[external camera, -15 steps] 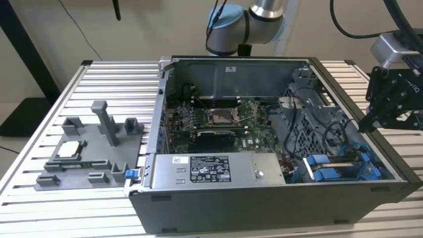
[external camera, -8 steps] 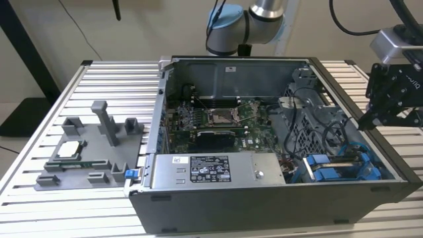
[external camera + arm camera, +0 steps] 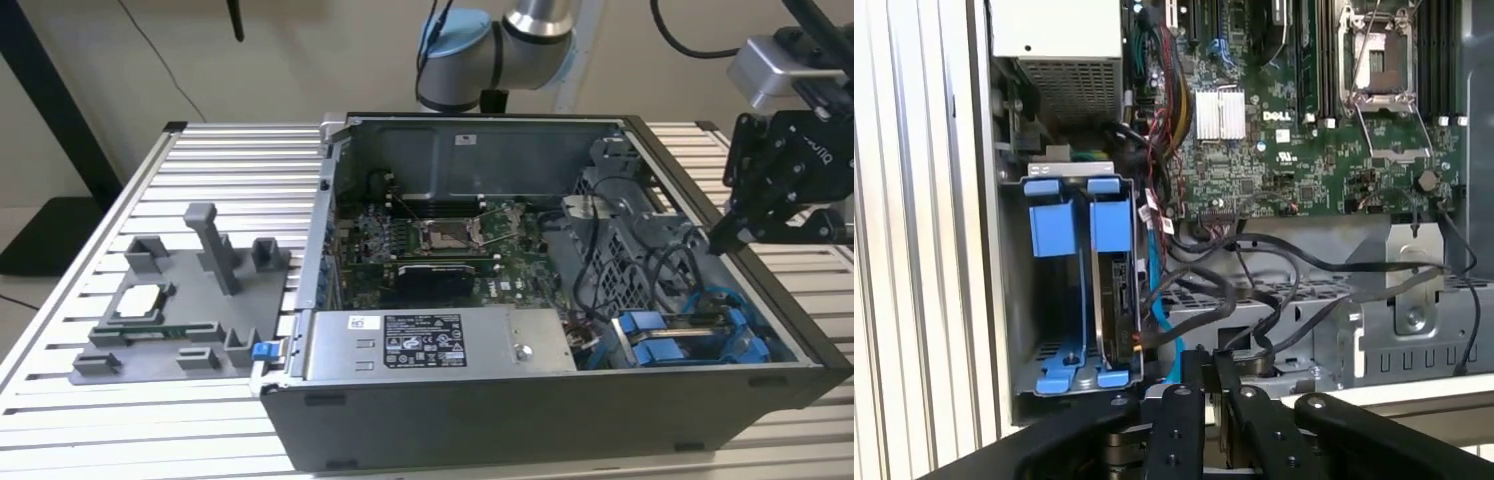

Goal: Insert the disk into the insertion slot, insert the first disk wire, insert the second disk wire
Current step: 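Insert the second disk wire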

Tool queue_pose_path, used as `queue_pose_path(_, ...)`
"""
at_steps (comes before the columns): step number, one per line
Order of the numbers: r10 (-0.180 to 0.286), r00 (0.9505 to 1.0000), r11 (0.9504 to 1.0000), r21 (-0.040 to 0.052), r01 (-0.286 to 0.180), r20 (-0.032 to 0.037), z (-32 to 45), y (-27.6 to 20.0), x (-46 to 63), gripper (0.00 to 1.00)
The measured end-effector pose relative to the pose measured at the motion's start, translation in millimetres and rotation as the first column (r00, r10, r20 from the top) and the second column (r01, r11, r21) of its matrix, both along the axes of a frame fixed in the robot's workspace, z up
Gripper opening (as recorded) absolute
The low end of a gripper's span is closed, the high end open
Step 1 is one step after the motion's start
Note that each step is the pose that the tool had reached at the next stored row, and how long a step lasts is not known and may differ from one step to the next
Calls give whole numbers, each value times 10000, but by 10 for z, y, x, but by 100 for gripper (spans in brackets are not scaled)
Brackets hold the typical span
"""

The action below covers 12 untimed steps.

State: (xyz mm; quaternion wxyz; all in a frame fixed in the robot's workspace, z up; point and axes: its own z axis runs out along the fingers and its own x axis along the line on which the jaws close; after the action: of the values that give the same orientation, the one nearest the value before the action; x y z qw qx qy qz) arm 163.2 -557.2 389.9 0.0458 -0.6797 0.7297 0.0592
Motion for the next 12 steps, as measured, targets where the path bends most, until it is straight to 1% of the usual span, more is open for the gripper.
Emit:
queue_pose_path(5,1,10000,10000,-1,-1,1,42,0,-148,0)
queue_pose_path(12,0,10000,10000,-1,0,1,80,-2,-361,0)
